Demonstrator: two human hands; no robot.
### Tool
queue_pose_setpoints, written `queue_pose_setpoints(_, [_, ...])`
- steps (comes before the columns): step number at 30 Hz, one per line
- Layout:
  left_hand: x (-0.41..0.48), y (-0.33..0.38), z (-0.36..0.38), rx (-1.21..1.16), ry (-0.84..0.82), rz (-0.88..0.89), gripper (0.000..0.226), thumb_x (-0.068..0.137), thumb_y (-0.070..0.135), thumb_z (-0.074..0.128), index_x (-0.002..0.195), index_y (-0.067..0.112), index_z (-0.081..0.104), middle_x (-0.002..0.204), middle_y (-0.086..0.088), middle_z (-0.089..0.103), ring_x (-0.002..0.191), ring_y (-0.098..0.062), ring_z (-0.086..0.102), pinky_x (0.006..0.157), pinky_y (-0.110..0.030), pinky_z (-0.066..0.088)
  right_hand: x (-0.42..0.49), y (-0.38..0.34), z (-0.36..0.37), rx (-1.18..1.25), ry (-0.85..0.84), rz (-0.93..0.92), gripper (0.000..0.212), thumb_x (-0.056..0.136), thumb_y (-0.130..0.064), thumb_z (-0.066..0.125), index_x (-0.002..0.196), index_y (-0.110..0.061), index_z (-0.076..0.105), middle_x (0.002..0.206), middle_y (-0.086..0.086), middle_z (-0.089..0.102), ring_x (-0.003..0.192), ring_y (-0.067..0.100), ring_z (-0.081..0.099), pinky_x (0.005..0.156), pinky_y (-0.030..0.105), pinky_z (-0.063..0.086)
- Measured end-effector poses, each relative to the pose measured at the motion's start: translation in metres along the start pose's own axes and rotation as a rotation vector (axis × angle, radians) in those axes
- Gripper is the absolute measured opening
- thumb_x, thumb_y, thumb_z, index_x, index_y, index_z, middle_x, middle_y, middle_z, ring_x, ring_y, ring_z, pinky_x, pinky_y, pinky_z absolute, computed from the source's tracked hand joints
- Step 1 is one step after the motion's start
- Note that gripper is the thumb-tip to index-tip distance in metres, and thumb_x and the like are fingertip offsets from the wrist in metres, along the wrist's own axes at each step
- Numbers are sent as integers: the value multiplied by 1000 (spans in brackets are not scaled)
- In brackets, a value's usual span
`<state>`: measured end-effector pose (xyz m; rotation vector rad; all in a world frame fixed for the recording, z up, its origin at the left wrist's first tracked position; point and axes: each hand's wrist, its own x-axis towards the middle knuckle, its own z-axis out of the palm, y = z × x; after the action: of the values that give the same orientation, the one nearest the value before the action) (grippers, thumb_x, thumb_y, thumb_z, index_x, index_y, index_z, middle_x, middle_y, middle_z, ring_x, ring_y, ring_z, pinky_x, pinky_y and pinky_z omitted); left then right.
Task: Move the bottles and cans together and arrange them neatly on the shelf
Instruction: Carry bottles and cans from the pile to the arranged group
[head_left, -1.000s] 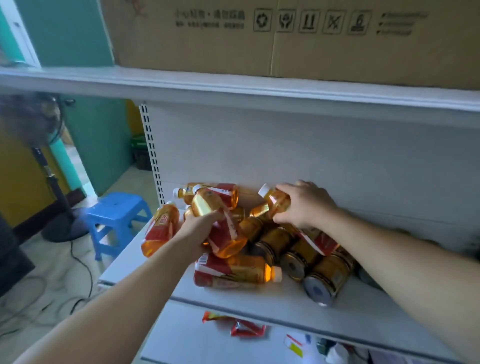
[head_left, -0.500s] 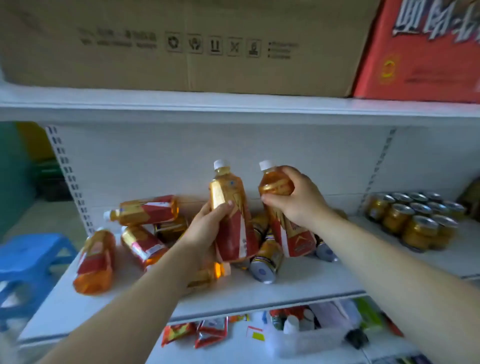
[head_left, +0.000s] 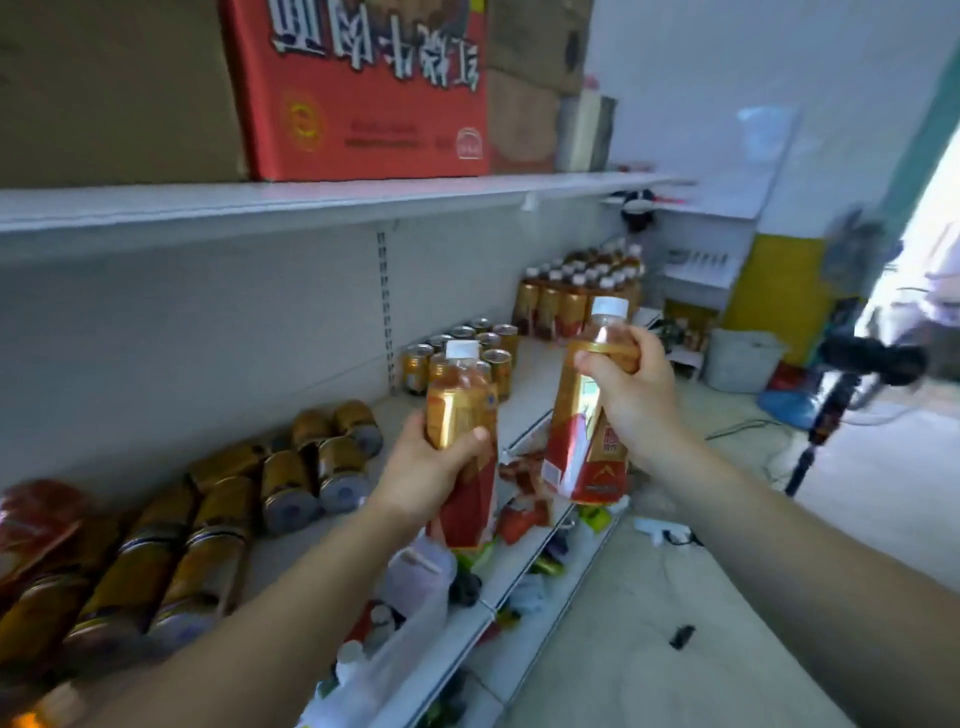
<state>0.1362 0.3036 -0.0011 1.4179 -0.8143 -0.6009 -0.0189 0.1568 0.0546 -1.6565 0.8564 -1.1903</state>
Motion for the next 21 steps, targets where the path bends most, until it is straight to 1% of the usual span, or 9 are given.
queue_pose_setpoints(2, [22,-1,47,3,-41,38,30,81,32,70,106,27,54,99,4,67,80,1,65,62,-12,47,19,9,-40,-1,52,6,39,54,-55,71,87,-62,51,85,-25,63,71,-11,59,63,25,43])
queue_pose_setpoints(4, [43,2,94,-20,-70,39,35,80,33,71,108,27,52,99,5,66,81,0,64,59,-10,46,41,19,-79,-7,85,7,48,54,-52,74,95,-54,51,95,-18,62,74,-5,62,65,25,45])
queue_pose_setpoints(7, [74,7,157,-40,-127,16,38,76,30,75,106,29,51,99,5,65,84,-4,63,62,-16,47,77,32,-129,-35,114,0,55,53,-50,76,101,-50,48,103,-13,62,83,6,64,69,32,52])
queue_pose_setpoints(10, [103,6,203,-13,-150,-12,42,72,29,78,104,30,52,101,3,65,89,-11,63,72,-27,49,113,48,-166,-68,104,11,67,52,-51,76,111,-45,45,109,-9,60,92,16,63,81,41,54])
queue_pose_setpoints(12, [121,3,225,7,-140,-18,47,71,31,79,108,28,51,102,4,65,90,-11,62,71,-27,48,136,60,-181,-75,99,26,69,53,-49,77,114,-43,44,108,-9,60,92,17,63,81,42,54])
queue_pose_setpoints(13, [130,1,234,12,-137,-22,48,71,32,78,110,28,50,102,5,64,90,-10,62,69,-26,47,146,66,-185,-76,99,36,68,55,-48,78,113,-44,44,107,-9,59,92,16,62,79,41,54])
queue_pose_setpoints(16, [156,-9,253,18,-130,-44,51,72,33,77,115,26,51,104,4,65,95,-14,62,72,-28,47,174,86,-187,-79,80,81,65,56,-47,78,111,-49,43,105,-13,58,90,15,63,70,36,53])
queue_pose_setpoints(19, [188,-20,266,31,-115,-55,53,72,33,78,117,25,52,103,4,66,93,-13,62,68,-26,45,206,108,-179,-91,55,101,71,55,-48,78,116,-48,42,109,-12,56,93,15,61,75,37,53])
queue_pose_setpoints(21, [213,-28,272,43,-112,-53,52,71,34,78,115,27,52,102,6,65,91,-10,62,65,-24,44,231,122,-169,-86,49,105,68,60,-44,79,117,-47,42,107,-13,56,91,13,61,72,34,52])
